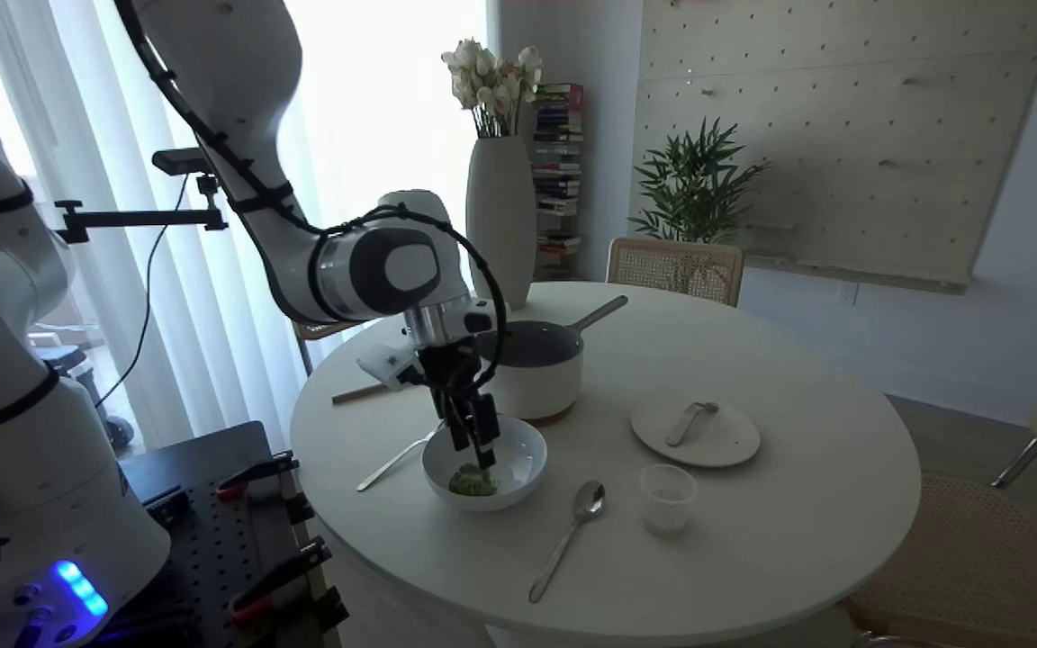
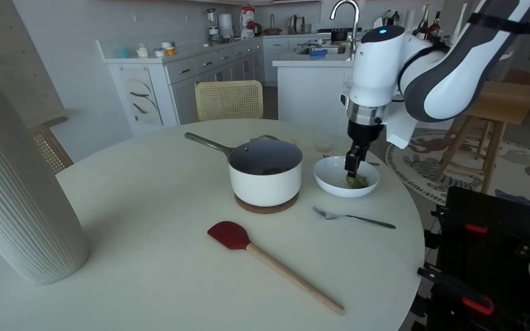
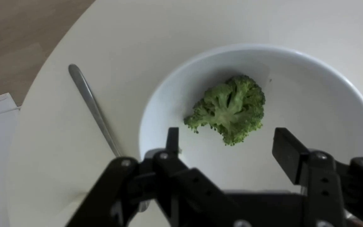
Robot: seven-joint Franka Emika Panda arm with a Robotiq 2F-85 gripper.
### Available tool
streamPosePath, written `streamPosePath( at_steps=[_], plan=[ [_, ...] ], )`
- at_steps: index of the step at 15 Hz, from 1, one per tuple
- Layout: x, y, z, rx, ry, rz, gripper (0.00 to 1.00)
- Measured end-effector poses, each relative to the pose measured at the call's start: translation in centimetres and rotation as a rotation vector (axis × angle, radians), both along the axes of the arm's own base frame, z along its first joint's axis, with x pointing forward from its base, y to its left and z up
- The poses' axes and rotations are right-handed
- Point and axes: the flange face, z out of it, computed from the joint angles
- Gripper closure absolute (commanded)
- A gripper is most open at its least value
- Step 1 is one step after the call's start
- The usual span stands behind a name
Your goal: Remove the object from white pot and put it in the white bowl
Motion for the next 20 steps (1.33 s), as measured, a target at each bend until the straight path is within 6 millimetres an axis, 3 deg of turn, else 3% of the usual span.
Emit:
streamPosePath(
  at_steps=[7,14,20],
  plan=[
    [0.4,0.0,1.1,-0.004,-0.03,0.007,0.0],
    [0.7,0.0,5.0,-0.018,-0.116,0.009,0.0],
    [-1.0,0.7,8.2,0.008,-0.173,0.064,0.0]
  ],
)
